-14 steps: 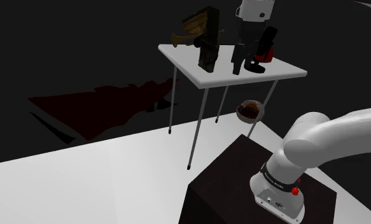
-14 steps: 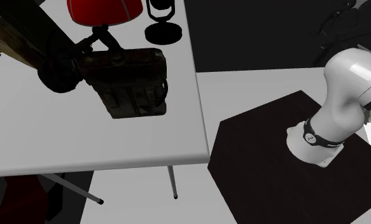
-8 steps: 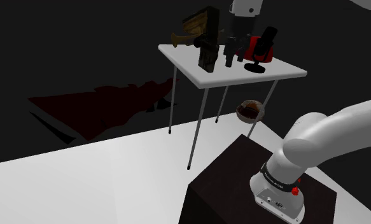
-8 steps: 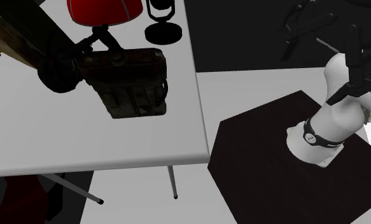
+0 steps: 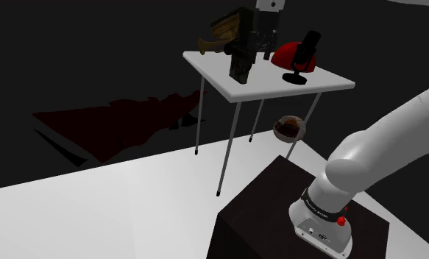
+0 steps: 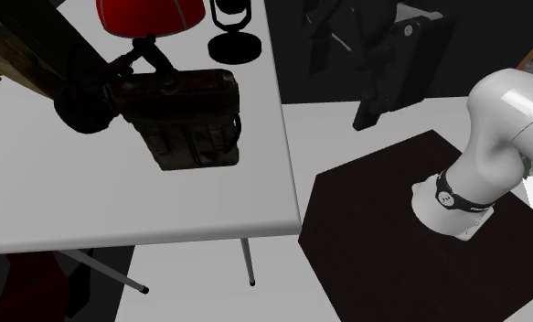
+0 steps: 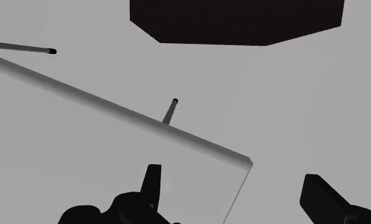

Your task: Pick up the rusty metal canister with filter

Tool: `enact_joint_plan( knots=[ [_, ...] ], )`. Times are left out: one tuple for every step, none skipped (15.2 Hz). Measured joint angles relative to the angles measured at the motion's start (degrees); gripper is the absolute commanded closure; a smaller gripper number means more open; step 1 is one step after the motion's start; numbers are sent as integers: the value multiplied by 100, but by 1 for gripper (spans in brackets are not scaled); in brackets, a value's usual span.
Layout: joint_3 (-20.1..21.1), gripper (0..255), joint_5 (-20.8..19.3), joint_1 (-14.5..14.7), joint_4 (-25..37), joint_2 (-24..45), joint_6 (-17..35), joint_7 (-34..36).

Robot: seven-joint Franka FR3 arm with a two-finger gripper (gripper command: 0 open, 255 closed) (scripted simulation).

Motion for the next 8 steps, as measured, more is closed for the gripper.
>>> enact_joint_plan(
  knots=[
    [-50, 0, 16, -25, 281, 248, -28, -31],
    [-93, 0, 34, -49, 476, 438, -28, -52],
    [-127, 0, 59, -68, 681, 616, -51, -60],
    [-184, 0, 78, -103, 923, 801, -102, -110],
    [-243, 0, 102, -141, 1106, 994, -85, -157],
    [-308, 0, 135, -183, 1443, 1261, -154, -219],
    [-356, 0, 175, -217, 1683, 1490, -161, -255],
    [-399, 0, 218, -252, 1967, 1730, -205, -286]
  ],
)
